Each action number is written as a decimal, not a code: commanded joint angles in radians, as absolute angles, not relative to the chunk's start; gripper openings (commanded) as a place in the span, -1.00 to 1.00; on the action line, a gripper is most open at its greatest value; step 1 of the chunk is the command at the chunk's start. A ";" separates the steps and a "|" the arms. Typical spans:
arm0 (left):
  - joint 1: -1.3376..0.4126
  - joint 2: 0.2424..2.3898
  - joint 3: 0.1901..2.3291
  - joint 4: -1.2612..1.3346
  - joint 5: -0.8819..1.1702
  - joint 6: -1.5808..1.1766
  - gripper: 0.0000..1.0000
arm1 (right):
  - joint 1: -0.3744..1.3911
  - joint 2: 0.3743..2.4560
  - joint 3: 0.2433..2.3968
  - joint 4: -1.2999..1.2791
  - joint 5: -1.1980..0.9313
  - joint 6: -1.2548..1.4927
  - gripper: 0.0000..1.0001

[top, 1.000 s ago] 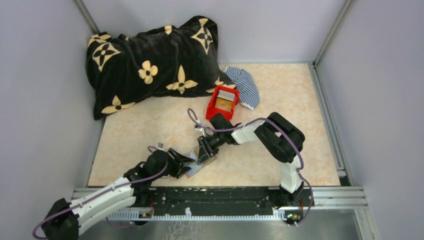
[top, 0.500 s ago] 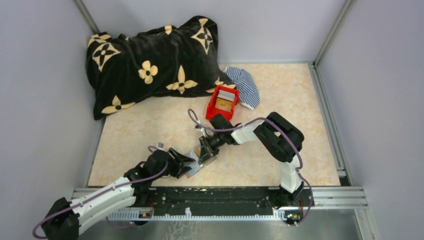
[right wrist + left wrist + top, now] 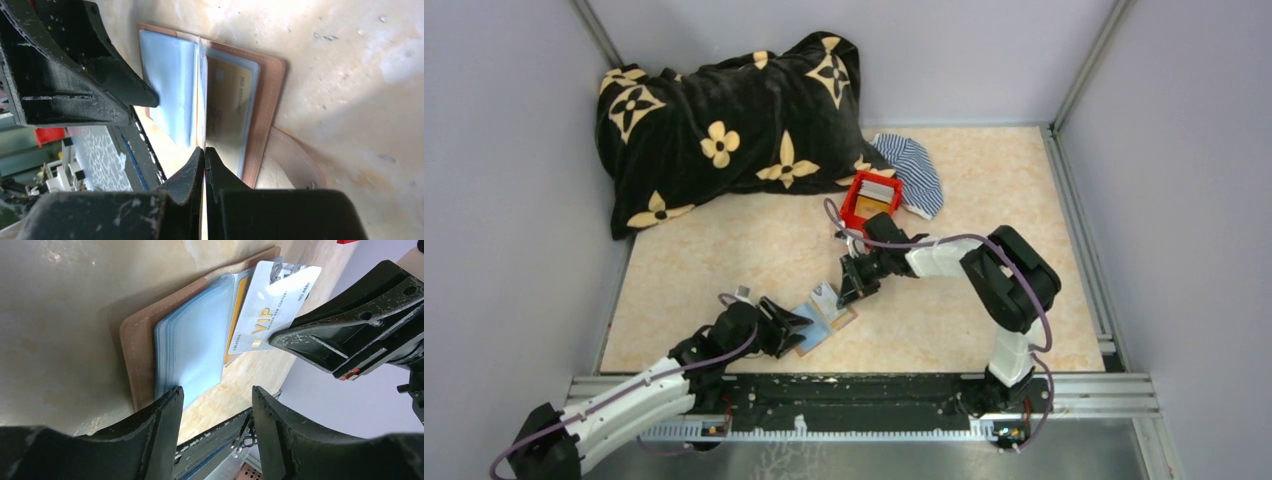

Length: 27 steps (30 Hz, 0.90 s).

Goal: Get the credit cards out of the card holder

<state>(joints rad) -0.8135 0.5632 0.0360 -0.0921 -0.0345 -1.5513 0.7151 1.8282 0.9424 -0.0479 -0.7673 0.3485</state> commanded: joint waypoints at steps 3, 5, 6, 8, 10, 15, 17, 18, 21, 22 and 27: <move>-0.811 0.523 -0.055 -0.269 -0.098 -1.496 0.20 | 0.709 1.666 1.021 -0.270 -0.569 0.216 -1.00; -0.811 0.522 -0.035 -0.269 -0.105 -1.469 0.21 | 0.709 1.596 1.059 -0.346 -0.514 0.172 -1.00; -0.811 0.523 -0.028 -0.265 -0.106 -1.457 0.20 | 0.709 1.580 1.078 -0.379 -0.491 0.157 -1.00; -0.811 0.528 -0.014 -0.249 -0.104 -1.432 0.20 | 0.709 1.561 1.123 -0.440 -0.465 0.113 -1.00; -0.811 0.536 -0.002 -0.218 -0.103 -1.398 0.19 | 0.709 1.545 1.177 -0.483 -0.446 0.077 -1.00; -0.811 0.577 0.032 -0.066 -0.091 -1.269 0.17 | 0.695 1.588 1.392 -0.653 -0.347 -0.065 -1.00; -0.810 0.623 0.070 -0.059 -0.089 -1.216 0.19 | 0.681 1.632 1.506 -0.724 -0.307 -0.112 -1.00; -0.810 0.649 0.092 -0.059 -0.084 -1.196 0.20 | 0.673 1.673 1.565 -0.759 -0.283 -0.147 -1.00; -0.803 0.707 0.129 -0.040 -0.053 -1.146 0.21 | 0.652 1.770 1.734 -0.840 -0.175 -0.238 -1.00; -0.798 0.715 0.132 -0.027 -0.038 -1.135 0.21 | 0.642 1.806 1.797 -0.875 -0.160 -0.257 -1.00; -0.758 0.727 0.135 0.006 0.019 -1.097 0.23 | 0.563 1.979 2.074 -1.016 -0.178 -0.355 -1.00</move>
